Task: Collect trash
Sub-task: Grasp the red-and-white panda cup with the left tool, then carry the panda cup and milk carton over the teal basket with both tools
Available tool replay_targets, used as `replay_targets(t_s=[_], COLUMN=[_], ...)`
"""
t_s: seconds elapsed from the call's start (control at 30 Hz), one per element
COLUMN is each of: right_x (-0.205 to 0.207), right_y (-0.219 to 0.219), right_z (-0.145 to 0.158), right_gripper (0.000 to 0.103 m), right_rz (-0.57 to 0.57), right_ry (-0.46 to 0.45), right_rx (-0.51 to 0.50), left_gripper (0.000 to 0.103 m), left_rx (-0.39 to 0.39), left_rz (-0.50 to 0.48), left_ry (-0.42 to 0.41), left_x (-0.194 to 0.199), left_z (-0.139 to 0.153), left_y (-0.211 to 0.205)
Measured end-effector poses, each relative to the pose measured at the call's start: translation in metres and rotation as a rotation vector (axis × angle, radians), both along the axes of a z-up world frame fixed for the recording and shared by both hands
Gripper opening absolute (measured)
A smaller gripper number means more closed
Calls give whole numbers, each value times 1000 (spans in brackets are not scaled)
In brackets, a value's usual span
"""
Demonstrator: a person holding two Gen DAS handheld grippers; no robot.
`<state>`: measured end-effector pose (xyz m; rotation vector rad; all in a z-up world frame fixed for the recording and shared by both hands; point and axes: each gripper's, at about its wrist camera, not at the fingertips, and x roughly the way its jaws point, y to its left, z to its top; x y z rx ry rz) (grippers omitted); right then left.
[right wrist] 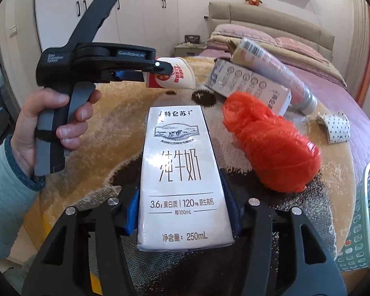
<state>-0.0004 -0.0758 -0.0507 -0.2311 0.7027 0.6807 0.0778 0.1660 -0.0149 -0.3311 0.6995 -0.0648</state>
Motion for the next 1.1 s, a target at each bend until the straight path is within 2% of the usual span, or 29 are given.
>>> replay_targets(t_s=[0.2,0.47,0.8,0.97,1.1], right_x=[-10,-3,14,25,41], right_y=[-13,-70,-184,-245,-284], right_z=[27,51,62,60,53], right_gripper=[52,52,52,52,52], right_rz=[-32,-200,-497,-662,-783], right_ry=[-71,-130,-149,-129,-96], right_rx=[50,69,114,143,147], left_gripper=[60,60,60,60,60], left_rx=[-3,-16,8,25,8], left_rz=[-6,-100,-300,-388,-459], left_ry=[-56,-98,-105,-92,-62], left_x=[-14,-8,17,34,49], left_z=[26,50,57,56,48], left_y=[-3,-54,-167,-221,-265])
